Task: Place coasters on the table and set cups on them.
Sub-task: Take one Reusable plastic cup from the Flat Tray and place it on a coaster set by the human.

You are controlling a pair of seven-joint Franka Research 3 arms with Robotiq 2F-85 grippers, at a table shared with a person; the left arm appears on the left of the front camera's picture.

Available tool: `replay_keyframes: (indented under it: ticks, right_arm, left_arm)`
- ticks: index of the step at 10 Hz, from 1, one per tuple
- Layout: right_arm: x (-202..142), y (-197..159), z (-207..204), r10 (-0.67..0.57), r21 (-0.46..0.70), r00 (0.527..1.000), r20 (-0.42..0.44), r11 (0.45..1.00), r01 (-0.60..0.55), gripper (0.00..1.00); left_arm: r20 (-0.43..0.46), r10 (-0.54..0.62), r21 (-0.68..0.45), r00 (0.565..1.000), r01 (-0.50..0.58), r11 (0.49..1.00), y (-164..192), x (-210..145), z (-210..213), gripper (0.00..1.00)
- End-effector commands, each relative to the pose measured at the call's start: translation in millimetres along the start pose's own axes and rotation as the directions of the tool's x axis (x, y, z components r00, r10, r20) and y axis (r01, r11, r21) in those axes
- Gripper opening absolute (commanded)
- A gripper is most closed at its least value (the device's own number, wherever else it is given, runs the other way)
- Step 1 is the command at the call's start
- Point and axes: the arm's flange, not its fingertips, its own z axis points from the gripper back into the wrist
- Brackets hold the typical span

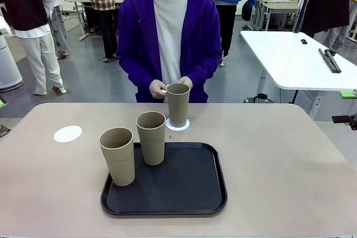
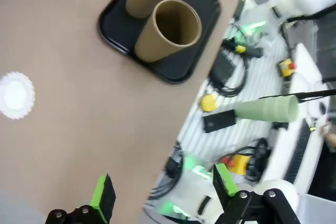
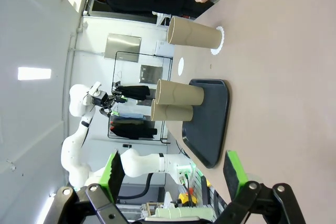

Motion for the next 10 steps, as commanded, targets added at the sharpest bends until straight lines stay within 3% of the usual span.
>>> replay_keyframes:
  ticks: [1, 4, 10]
  right_arm:
    - [-2, 1, 1, 0.001, -0.001, 1.0, -0.014, 1.0, -0.001, 1.0]
    - [-2, 1, 1, 0.001, -0.001, 1.0, -0.014, 1.0, -0.001, 1.0]
    - [-2, 1, 1, 0.001, -0.001, 1.0, -0.014, 1.0, -0.001, 1.0]
  left_arm:
    - [-0.001, -0.056, 0.158, 0.998, 0.055, 0.986, -5, 7, -36, 1.0]
    - [-0.117, -0.109, 0.25, 0.987, 0.135, 0.959, -3, 26, -74, 1.0]
    - [-0.111, -0.151, 0.228, 0.982, 0.173, 0.958, -3, 31, -83, 1.0]
